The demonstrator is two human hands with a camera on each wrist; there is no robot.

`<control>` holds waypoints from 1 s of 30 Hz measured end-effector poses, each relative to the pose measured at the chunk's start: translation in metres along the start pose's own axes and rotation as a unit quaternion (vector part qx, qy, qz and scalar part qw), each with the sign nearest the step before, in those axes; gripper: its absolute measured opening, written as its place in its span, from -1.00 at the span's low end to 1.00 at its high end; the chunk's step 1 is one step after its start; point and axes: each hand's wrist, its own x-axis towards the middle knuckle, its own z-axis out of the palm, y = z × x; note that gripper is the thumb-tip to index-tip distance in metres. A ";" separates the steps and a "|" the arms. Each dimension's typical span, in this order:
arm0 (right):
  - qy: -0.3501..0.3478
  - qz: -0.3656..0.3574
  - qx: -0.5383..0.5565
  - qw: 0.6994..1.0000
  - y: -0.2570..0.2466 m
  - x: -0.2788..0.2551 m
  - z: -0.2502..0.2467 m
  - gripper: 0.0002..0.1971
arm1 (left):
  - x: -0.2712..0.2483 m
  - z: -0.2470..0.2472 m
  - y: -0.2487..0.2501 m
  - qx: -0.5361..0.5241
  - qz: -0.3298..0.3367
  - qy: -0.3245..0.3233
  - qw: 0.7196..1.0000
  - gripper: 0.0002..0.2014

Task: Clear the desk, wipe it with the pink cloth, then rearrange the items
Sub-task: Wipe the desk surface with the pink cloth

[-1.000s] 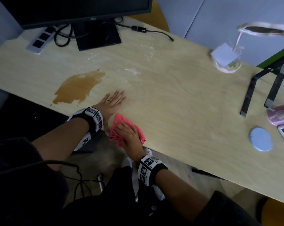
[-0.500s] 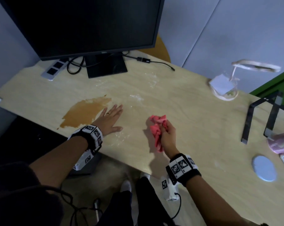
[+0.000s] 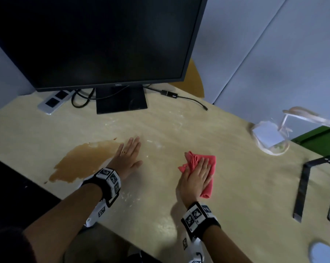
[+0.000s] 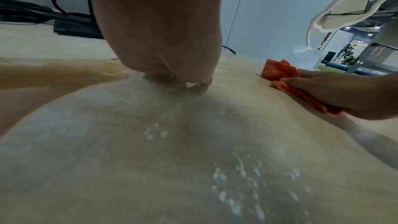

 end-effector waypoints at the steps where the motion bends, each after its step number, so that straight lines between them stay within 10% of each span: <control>1: -0.002 0.006 0.003 1.000 -0.004 0.010 0.002 -0.30 | 0.004 0.000 -0.001 -0.003 0.007 0.021 1.000 -0.19; 20: -0.052 -0.030 0.013 0.998 -0.076 0.183 0.028 -0.43 | 0.025 0.019 0.003 0.038 0.004 0.116 0.993 -0.31; 30: -0.113 -0.192 0.050 0.974 -0.104 0.202 0.043 -0.51 | 0.025 0.016 0.003 0.054 0.003 0.128 0.990 -0.32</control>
